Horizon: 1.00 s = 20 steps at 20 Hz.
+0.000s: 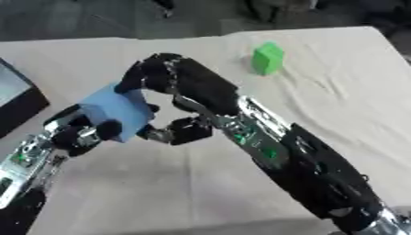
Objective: Pick up the objects with one hand, pass them to the other hand, and then place them into the box on the other side of the table.
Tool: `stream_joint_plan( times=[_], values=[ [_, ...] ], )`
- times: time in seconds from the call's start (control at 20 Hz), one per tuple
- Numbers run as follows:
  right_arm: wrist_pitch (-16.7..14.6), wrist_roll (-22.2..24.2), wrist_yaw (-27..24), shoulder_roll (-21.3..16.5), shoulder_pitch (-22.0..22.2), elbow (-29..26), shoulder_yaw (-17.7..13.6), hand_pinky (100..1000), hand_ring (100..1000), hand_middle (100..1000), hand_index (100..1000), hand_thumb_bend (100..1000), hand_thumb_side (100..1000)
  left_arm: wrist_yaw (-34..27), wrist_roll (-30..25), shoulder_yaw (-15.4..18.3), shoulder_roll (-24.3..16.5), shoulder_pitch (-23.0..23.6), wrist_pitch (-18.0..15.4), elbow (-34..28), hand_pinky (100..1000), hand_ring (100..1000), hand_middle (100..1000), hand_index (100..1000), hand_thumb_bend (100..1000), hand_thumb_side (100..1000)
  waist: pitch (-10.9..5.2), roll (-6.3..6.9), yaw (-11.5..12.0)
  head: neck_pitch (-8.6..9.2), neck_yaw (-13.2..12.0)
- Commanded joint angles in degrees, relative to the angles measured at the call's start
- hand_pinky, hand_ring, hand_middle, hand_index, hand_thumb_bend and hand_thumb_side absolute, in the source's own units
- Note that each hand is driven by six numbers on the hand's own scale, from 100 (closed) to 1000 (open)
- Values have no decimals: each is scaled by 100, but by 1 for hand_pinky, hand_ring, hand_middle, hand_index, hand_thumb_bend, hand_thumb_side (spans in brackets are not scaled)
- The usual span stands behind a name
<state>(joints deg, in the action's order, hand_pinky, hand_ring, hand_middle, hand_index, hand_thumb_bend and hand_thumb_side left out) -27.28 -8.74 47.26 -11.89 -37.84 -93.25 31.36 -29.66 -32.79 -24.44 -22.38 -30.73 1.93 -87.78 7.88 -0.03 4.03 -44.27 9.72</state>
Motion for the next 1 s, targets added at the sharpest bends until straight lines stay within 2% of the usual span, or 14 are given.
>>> stream_joint_plan(
  times=[0.05, 0.15, 0.3, 0.35, 0.4, 0.5, 0.65, 0.7, 0.85, 1.0],
  values=[
    [-32, 3, 75, -75, -47, -49, 6, 676, 610, 533, 591, 100, 100, -129, 255, 100, -60, -99, 46, -54, 742, 883, 592, 642, 486, 514, -67, 23, -1, 15, 4],
    [-32, 6, 99, -80, -43, -47, 7, 674, 613, 541, 602, 100, 100, -147, 340, 103, -62, -92, 66, -51, 741, 881, 587, 639, 458, 514, -68, 23, -1, 15, 3],
    [21, 10, 278, -111, -28, -87, -26, 695, 627, 578, 647, 260, 101, -125, 429, 138, -114, -63, 84, -35, 740, 880, 586, 637, 441, 515, -72, 28, -10, 15, -15],
    [69, -13, 380, -122, -25, -122, -40, 711, 648, 607, 674, 369, 189, -95, 442, 149, -139, -50, 88, -27, 740, 881, 588, 638, 438, 515, -74, 29, -14, 15, -21],
    [122, -29, 530, -140, -24, -176, -52, 735, 681, 654, 711, 439, 250, -44, 455, 165, -175, -35, 94, -7, 739, 881, 592, 642, 437, 515, -76, 29, -19, 15, -26],
    [254, -9, 889, -170, -14, -278, -64, 775, 737, 744, 791, 531, 345, 118, 500, 212, -244, 2, 104, 73, 739, 884, 596, 646, 438, 513, -81, 31, -23, 15, -45],
    [485, 0, 1302, -205, 14, -378, -75, 810, 787, 843, 914, 629, 408, 372, 550, 305, -332, 71, 70, 239, 740, 887, 600, 649, 435, 511, -87, 40, -22, 15, -177],
    [551, -28, 1404, -216, 21, -413, -76, 821, 804, 880, 952, 653, 407, 440, 544, 328, -355, 91, 54, 291, 740, 888, 601, 650, 436, 511, -89, 44, -20, 15, -233],
    [744, -257, 1682, -254, 37, -546, -91, 844, 833, 939, 980, 667, 380, 632, 519, 385, -428, 143, 16, 434, 739, 888, 603, 653, 434, 508, -97, 49, -20, 15, -420],
    [950, -709, 1799, -267, 76, -618, -109, 841, 832, 940, 974, 665, 316, 771, 556, 464, -479, 184, -24, 569, 738, 887, 603, 652, 435, 504, -100, 50, -26, 15, -582]
  ],
)
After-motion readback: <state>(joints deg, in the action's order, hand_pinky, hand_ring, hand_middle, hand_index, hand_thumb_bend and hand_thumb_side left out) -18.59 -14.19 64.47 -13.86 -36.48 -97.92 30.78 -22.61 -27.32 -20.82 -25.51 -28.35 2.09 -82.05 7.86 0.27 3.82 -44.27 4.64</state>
